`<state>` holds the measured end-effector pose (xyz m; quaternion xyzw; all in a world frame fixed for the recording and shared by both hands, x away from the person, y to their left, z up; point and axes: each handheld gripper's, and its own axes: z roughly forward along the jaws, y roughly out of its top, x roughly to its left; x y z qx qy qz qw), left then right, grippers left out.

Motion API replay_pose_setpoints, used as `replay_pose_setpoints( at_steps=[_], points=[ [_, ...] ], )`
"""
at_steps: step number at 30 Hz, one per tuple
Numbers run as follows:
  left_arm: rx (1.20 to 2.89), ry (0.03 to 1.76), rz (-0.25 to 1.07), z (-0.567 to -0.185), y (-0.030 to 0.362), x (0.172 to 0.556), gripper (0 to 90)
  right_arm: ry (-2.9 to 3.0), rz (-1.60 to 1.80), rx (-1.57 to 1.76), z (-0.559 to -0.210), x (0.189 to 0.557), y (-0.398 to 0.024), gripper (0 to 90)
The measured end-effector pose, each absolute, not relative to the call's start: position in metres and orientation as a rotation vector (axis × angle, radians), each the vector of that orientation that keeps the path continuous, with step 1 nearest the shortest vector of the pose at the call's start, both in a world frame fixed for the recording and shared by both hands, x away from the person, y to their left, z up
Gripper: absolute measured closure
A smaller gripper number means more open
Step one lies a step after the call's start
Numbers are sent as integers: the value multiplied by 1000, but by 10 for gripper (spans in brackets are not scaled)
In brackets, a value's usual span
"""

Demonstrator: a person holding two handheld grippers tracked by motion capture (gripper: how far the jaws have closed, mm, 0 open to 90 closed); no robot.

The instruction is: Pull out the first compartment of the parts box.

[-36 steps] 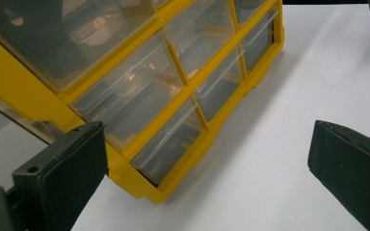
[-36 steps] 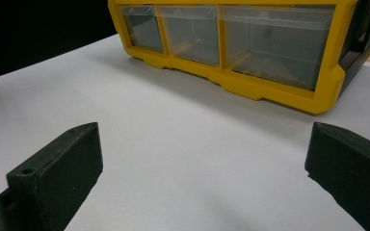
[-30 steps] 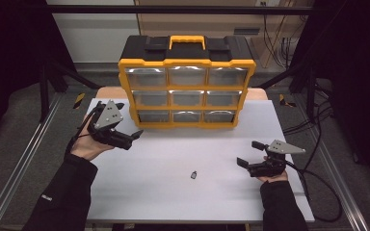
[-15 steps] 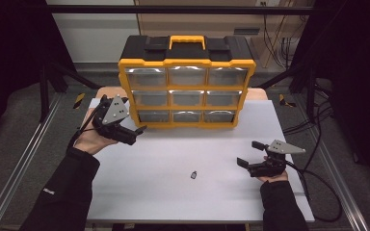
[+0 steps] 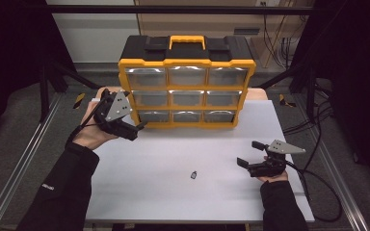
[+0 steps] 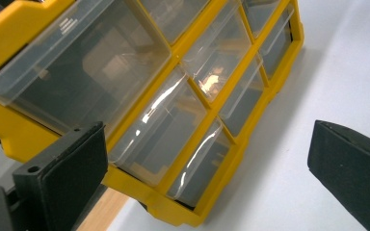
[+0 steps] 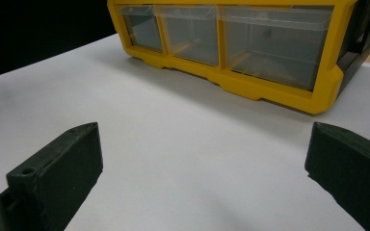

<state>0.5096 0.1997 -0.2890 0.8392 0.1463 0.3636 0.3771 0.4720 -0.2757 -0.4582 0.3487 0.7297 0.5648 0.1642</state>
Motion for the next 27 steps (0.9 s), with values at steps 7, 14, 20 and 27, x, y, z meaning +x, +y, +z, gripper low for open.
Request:
replay_pose_setpoints(
  at_steps=[7,14,20,27],
  points=[
    [2153,359,955,-284,195,513,0,2081,1611,995,-458,472,-275,4],
    [2167,337,990,-282,191,516,0,2077,1613,994,-458,472,-276,4],
    [2179,319,1029,-277,189,518,0,2082,1610,993,-458,472,-276,4],
    [2196,301,1064,-272,186,521,0,2081,1609,995,-458,472,-275,4]
  ],
)
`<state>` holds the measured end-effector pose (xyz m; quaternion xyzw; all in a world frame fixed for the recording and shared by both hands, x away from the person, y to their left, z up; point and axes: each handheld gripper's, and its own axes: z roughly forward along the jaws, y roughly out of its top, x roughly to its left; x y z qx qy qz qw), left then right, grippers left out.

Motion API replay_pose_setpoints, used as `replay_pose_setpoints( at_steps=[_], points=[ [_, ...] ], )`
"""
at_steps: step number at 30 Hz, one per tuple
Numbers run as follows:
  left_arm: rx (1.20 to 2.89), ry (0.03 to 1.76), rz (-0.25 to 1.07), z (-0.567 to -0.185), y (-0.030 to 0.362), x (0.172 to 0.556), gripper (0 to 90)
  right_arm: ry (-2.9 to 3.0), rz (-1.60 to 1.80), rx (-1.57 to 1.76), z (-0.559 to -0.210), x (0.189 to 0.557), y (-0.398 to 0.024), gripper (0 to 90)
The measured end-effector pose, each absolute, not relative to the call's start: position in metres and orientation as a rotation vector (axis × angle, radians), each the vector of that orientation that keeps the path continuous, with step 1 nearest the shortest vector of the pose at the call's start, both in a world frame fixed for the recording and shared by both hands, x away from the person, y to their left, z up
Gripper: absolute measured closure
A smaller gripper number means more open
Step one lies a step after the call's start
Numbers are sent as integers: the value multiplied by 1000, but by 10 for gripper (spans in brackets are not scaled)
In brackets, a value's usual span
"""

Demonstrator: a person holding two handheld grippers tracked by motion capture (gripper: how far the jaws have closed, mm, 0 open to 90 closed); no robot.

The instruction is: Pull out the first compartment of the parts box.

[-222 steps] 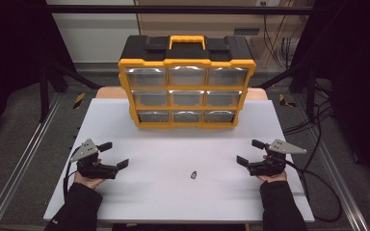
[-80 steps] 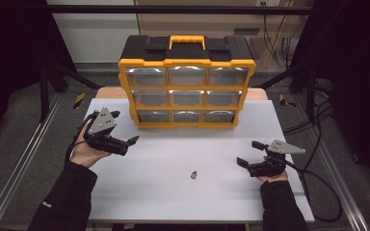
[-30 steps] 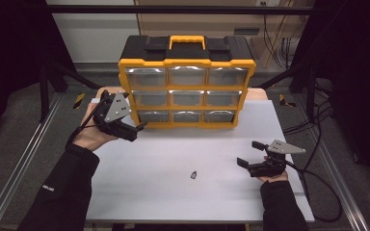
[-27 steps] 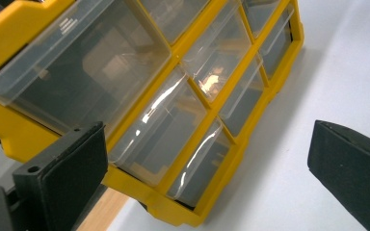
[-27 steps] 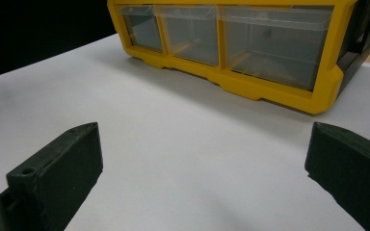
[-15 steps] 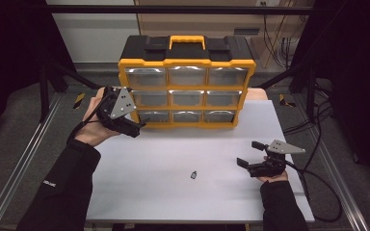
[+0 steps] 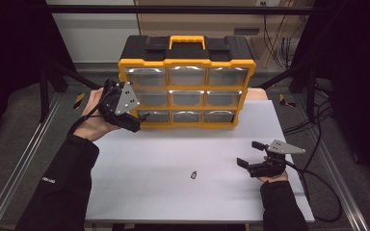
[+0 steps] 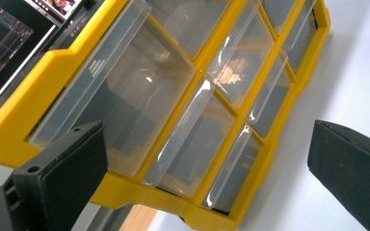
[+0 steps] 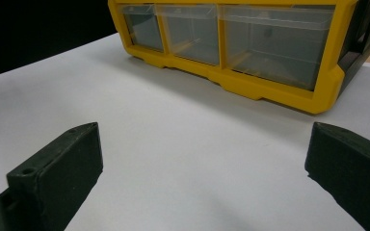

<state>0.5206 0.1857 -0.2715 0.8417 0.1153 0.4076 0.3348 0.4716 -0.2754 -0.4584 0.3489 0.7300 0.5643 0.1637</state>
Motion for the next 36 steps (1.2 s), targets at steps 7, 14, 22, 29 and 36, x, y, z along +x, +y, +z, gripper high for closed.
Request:
replay_pose_setpoints(
  at_steps=[7,14,22,29,36],
  points=[
    [2211,283,1102,-269,183,524,0,2083,1608,994,-459,472,-275,4],
    [2208,269,1127,-261,180,529,0,2085,1605,995,-459,472,-275,4],
    [2221,247,1160,-256,175,537,0,2084,1607,994,-459,472,-275,4],
    [2238,215,1205,-254,168,546,0,2086,1605,995,-459,472,-275,4],
    [2255,186,1237,-256,163,553,0,2084,1608,994,-458,472,-276,4]
  ],
)
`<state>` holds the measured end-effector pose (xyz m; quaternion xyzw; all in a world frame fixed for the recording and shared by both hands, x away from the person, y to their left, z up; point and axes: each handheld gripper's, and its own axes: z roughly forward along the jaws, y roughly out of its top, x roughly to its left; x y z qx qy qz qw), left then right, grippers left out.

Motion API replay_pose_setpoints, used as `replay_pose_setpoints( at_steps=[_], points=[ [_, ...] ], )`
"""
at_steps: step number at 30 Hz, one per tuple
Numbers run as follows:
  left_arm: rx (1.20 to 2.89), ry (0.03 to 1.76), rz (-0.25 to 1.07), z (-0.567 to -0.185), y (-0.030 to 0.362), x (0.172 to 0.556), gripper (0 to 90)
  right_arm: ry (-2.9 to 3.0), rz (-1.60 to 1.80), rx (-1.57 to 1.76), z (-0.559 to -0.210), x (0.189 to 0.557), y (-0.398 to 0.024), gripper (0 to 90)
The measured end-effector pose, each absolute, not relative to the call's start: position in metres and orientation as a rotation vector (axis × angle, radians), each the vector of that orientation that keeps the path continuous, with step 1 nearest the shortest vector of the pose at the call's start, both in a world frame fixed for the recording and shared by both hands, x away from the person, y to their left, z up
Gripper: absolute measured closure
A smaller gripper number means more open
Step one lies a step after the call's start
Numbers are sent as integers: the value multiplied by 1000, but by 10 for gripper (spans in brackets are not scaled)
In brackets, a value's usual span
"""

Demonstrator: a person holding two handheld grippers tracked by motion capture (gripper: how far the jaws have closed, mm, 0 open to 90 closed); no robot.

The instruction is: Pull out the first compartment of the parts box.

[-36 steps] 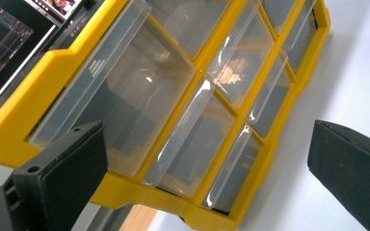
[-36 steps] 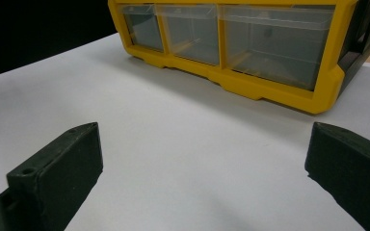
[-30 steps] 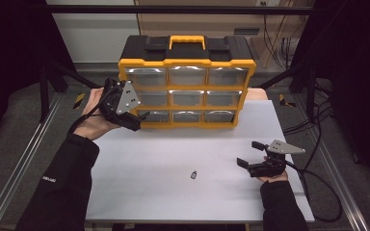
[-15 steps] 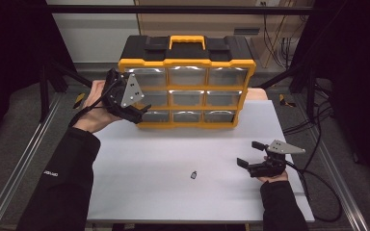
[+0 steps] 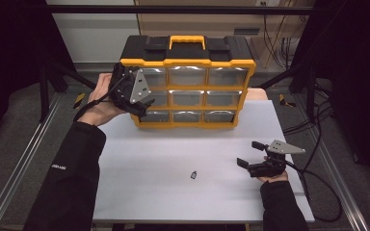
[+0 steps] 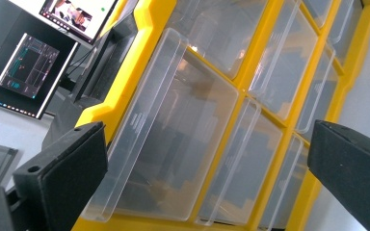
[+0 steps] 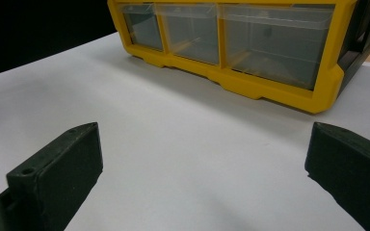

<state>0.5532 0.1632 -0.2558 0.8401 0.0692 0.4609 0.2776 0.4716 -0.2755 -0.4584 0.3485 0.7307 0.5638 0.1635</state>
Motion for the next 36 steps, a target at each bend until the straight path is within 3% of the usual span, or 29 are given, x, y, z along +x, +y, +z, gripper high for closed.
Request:
replay_pose_setpoints(
  at_steps=[28,36],
  points=[
    [2303,32,1449,-270,158,567,50,2084,1608,995,-458,472,-275,4],
    [2304,-5,1550,-273,158,567,116,2084,1607,992,-458,472,-276,3]
  ],
)
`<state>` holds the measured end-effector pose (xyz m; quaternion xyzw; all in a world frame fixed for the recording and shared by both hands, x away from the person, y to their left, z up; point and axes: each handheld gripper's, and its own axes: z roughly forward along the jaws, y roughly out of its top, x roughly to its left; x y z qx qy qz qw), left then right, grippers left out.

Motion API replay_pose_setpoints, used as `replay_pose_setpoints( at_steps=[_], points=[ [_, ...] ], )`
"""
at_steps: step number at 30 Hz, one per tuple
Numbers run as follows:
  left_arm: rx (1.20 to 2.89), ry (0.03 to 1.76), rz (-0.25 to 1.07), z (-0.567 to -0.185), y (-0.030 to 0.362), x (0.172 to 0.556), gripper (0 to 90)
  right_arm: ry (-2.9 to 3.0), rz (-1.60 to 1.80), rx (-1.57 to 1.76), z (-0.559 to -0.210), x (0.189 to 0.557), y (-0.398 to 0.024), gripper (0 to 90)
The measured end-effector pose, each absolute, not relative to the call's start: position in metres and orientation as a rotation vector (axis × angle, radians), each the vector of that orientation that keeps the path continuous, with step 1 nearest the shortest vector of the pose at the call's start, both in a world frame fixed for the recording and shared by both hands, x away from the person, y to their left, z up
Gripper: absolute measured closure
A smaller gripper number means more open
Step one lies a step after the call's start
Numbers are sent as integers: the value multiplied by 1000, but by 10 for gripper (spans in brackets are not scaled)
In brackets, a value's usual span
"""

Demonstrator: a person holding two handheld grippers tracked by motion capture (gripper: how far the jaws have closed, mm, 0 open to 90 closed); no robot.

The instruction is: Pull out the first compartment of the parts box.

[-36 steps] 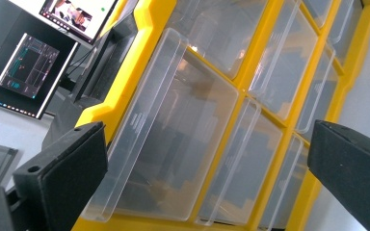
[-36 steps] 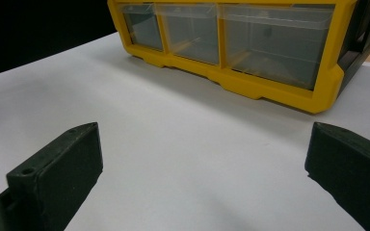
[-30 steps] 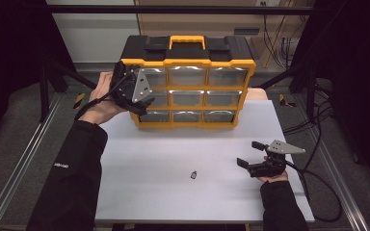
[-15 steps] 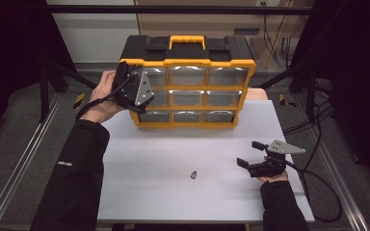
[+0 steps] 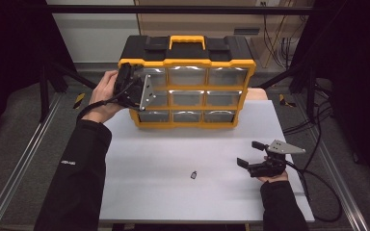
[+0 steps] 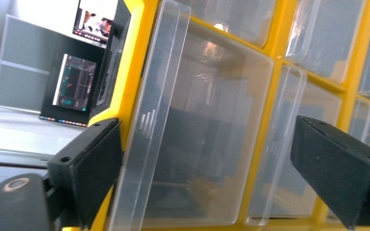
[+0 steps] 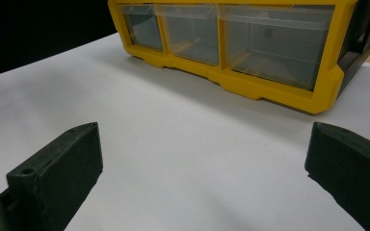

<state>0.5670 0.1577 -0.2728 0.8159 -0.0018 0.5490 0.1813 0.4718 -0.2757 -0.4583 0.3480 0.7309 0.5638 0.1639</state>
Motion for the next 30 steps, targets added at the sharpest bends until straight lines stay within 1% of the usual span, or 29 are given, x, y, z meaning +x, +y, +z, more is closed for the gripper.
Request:
replay_pose_setpoints(
  at_steps=[1,2,3,4,5,6,8,12,13,14,15,17,19,25,30],
  points=[
    [2299,-17,1566,-274,158,567,141,2084,1608,993,-458,472,-276,4],
    [2298,-24,1578,-274,158,566,141,2084,1608,993,-458,472,-276,4],
    [2294,-31,1594,-275,158,566,168,2084,1607,993,-458,472,-276,3],
    [2287,-37,1606,-275,158,566,168,2084,1607,993,-458,472,-276,3],
    [2280,-44,1622,-275,159,565,213,2083,1608,994,-458,472,-276,3],
    [2275,-53,1641,-276,159,565,213,2083,1608,994,-458,472,-276,3],
    [2262,-70,1670,-277,160,565,255,2083,1607,992,-458,472,-276,4],
    [2249,-95,1723,-278,159,564,309,2083,1605,992,-458,472,-276,4],
    [2247,-100,1731,-278,160,564,337,2083,1605,992,-458,472,-276,4],
    [2245,-104,1741,-278,160,564,337,2083,1605,992,-458,472,-276,4],
    [2243,-108,1747,-278,160,564,363,2083,1606,994,-458,472,-276,4],
    [2237,-117,1761,-278,160,563,373,2083,1606,991,-458,472,-276,3],
    [2228,-126,1775,-279,161,563,408,2083,1606,993,-458,472,-276,4],
    [2207,-135,1800,-279,161,563,455,2083,1606,995,-458,472,-276,3],
    [2194,-153,1839,-280,162,563,515,2084,1605,995,-458,472,-276,4]
  ],
)
